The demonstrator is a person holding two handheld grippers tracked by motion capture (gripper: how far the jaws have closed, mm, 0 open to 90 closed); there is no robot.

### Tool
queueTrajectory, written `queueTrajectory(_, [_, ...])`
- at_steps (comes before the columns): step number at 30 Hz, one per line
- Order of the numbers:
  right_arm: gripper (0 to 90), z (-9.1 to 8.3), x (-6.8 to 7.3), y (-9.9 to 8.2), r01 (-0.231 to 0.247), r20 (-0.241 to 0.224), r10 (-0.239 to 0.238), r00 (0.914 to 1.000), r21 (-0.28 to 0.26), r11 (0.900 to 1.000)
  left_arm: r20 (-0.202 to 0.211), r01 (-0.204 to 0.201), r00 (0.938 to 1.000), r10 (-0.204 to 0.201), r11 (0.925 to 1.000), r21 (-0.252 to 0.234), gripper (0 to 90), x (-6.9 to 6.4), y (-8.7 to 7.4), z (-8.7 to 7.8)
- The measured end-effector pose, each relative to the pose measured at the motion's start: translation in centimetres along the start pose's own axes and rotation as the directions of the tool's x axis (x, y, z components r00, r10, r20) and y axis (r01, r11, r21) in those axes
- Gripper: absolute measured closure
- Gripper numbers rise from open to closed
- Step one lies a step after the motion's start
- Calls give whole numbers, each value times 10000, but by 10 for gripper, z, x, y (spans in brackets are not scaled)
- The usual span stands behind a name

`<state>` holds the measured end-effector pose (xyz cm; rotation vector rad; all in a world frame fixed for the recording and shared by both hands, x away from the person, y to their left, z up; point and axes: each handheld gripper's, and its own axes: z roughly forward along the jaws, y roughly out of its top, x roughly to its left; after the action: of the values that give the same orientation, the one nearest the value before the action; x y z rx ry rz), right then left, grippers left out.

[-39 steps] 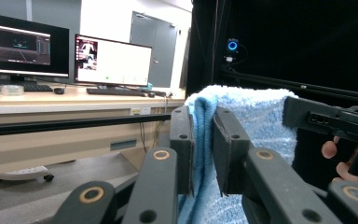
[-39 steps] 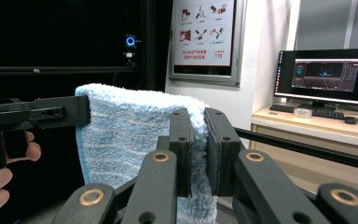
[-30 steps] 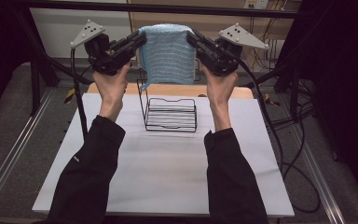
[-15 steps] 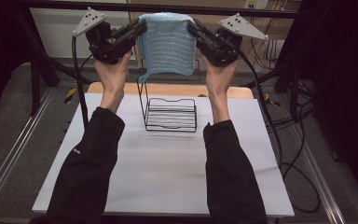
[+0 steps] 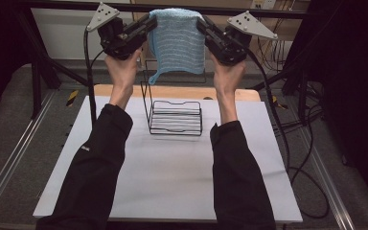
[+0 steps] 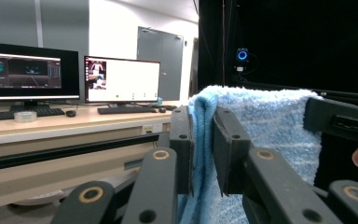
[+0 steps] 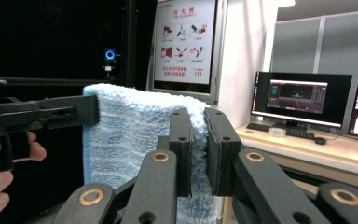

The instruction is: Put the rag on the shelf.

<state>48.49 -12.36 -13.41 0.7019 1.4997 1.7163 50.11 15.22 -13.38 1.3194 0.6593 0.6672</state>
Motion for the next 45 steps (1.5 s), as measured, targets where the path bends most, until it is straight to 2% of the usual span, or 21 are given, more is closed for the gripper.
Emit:
queueTrajectory(2, [824, 1, 0, 1, 45, 36, -45, 10000, -121, 9999, 13, 15, 10000, -15, 10000, -49, 786, 0, 3, 2])
queueTrajectory(4, [824, 2, -2, 2, -55, 55, 56, 10000, -166, 9998, -22, -206, 9998, 205, 9998, -40, 786, -1, 7, 3])
queueTrajectory(7, [824, 4, -3, 1, -77, 68, 78, 9999, -80, 9999, -17, -316, 9995, 316, 9995, 77, 786, -2, 6, 4])
queueTrajectory(13, [824, 7, -4, -14, -29, 123, 25, 9999, 281, 9996, -27, -300, 9995, 301, 9989, 373, 785, 3, -13, 2])
queueTrajectory(20, [824, 13, -9, -37, -184, 46, 182, 9998, 697, 9974, 94, -8, 10000, 2, 9978, 667, 784, 12, -34, -2])
queueTrajectory(35, [823, 9, -1, -71, -476, -386, 535, 9978, 1397, 9891, 282, 541, 9979, -575, 9927, 1081, 784, 22, -76, -25])
queueTrajectory(45, [821, -5, 2, -85, -562, -596, 682, 9959, 1836, 9814, 622, 348, 9971, -446, 9879, 1512, 783, 17, -88, -34])
